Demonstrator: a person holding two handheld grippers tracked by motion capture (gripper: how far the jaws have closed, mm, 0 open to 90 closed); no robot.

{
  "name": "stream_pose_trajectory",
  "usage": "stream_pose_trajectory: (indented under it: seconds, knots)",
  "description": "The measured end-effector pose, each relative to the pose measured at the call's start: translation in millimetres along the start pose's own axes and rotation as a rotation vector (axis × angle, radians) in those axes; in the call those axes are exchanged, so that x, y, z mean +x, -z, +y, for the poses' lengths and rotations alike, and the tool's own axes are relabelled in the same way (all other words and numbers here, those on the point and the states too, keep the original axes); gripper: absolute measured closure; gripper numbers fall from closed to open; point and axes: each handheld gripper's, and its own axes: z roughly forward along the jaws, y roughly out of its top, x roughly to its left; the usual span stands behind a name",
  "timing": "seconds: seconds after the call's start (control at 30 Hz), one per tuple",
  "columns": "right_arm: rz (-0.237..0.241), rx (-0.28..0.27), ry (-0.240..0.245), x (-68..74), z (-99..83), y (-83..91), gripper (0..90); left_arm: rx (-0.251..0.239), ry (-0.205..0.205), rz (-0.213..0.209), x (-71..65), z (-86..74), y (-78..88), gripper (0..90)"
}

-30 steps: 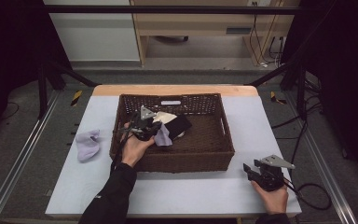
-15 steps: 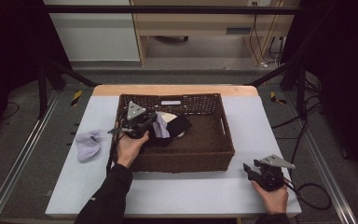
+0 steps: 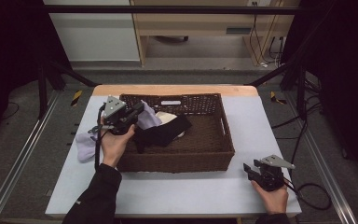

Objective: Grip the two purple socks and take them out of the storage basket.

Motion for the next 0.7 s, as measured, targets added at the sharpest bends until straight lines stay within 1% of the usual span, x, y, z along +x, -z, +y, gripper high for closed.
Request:
stream_pose_trajectory:
  seconds: [0.2,0.27,0.3,0.67,0.7]
  knots:
    - [-0.002,0.0,0.001,-0.1,-0.1,0.1,52.3,-0.04,0.0,0.0,4.8,9.5,21.3,87.5]
    - [-0.004,0.0,0.002,-0.2,-0.1,0.0,52.5,-0.043,0.0,0.0,5.7,10.7,23.8,87.4]
    - [-0.004,0.0,0.006,-0.2,-0.2,-0.3,52.5,-0.055,0.002,0.003,9.1,14.0,31.4,87.4]
    - [-0.006,0.003,0.001,0.1,-0.6,0.2,52.6,-0.111,0.015,0.038,30.5,26.0,69.4,87.5]
    - [-0.006,0.003,0.001,0.1,-0.6,0.2,52.6,-0.111,0.015,0.038,30.5,26.0,69.4,87.4]
